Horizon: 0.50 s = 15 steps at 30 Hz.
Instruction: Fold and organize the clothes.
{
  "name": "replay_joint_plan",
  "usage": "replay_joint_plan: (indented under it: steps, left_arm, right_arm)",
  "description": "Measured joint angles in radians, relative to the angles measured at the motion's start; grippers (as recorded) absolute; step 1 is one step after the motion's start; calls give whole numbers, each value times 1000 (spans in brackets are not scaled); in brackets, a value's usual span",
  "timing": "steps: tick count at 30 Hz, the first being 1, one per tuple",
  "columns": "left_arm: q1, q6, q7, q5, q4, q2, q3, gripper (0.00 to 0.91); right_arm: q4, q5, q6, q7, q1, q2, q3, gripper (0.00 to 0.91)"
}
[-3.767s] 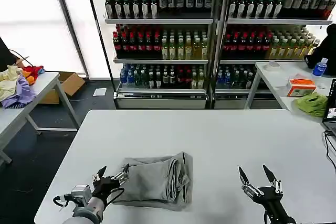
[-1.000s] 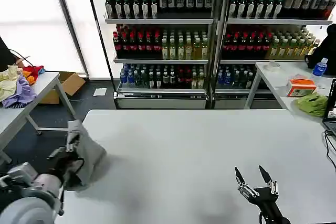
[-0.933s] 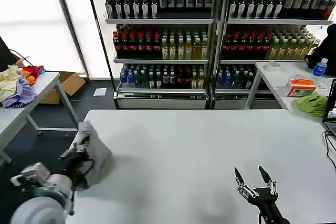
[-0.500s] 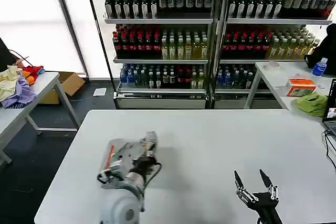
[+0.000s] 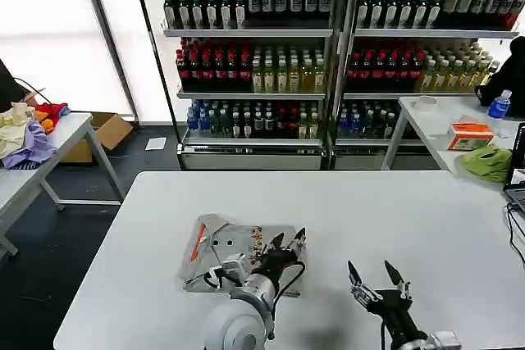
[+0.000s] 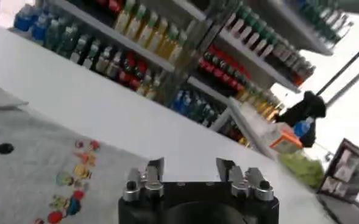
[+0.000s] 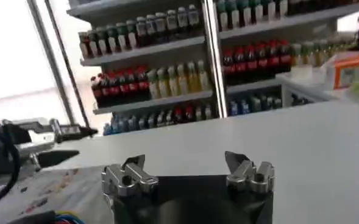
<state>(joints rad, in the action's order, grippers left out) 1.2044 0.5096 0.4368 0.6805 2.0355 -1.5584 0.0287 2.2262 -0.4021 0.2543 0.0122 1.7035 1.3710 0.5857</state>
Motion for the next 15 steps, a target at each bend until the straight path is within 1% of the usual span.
replay_joint_plan:
  steps: [3,7,8,9,11,15]
  left_arm:
    - [13,-14,-25,-13,39,16,30,907]
    - [38,-33,-65,-44,82,61,99,907]
    - [45,-39,-76,-56,88,74,121,907]
    - [53,-45,-89,-70,94,88,148,907]
    - [67,-56,-111,-93,106,114,198,907]
    - [94,-68,-141,-117,132,165,306,907]
  right_arm:
    - [-37,-31,50,-51,-66,-1,-66,907]
    - [-108,-78,114,-108,-167,2,-163,907]
    - [-129,-90,128,-120,-193,3,-186,836]
    - [-153,-105,144,-134,-221,6,-213,615]
    - [-194,-137,173,-156,-271,11,-257,0]
    - [-272,-205,216,-197,-365,23,-337,0]
